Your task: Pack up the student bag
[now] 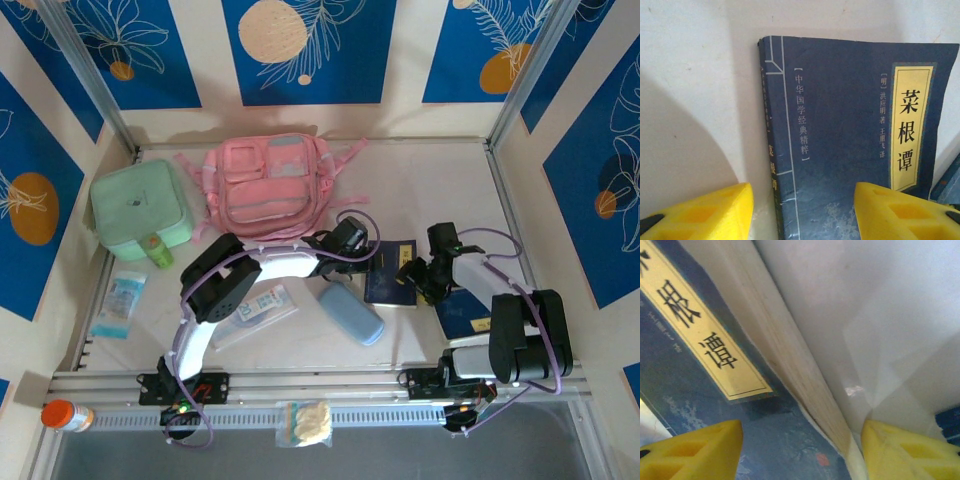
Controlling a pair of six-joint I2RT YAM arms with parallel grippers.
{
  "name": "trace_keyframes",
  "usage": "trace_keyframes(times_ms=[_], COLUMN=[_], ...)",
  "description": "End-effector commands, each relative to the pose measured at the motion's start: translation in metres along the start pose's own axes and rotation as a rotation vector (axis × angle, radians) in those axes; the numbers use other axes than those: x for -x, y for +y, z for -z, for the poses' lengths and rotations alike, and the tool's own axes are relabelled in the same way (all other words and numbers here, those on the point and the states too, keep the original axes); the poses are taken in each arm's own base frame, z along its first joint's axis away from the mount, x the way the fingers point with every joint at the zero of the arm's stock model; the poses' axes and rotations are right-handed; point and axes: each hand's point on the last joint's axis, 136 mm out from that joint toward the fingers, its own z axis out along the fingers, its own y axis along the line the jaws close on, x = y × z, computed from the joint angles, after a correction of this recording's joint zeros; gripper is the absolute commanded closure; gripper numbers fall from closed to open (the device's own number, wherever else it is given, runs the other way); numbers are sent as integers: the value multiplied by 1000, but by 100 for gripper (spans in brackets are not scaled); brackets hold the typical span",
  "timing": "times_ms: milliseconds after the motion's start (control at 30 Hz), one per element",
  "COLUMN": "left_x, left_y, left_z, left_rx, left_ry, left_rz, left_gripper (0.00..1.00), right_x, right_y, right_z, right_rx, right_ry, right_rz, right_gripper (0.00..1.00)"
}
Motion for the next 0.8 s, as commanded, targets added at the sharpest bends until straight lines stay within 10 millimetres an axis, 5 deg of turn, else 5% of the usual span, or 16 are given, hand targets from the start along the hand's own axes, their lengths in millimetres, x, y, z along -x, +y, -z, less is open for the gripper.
trace_keyframes(times_ms=[0, 433, 767], left_x=[-6, -8, -8], left_y=[1, 9, 9], left_z=[-7, -13, -13], left_rx=[1, 29, 32], left_ry=[14, 22, 22], left_rz=[14, 8, 4], left_gripper=[46, 50, 50], right_x=[-6, -15, -21], right_y=[26, 58, 66], right_z=[0, 34, 36], right_rx=[95, 230, 338], right_ry=[38, -17, 18], right_rz=[39, 218, 235], right_gripper=[37, 39, 58])
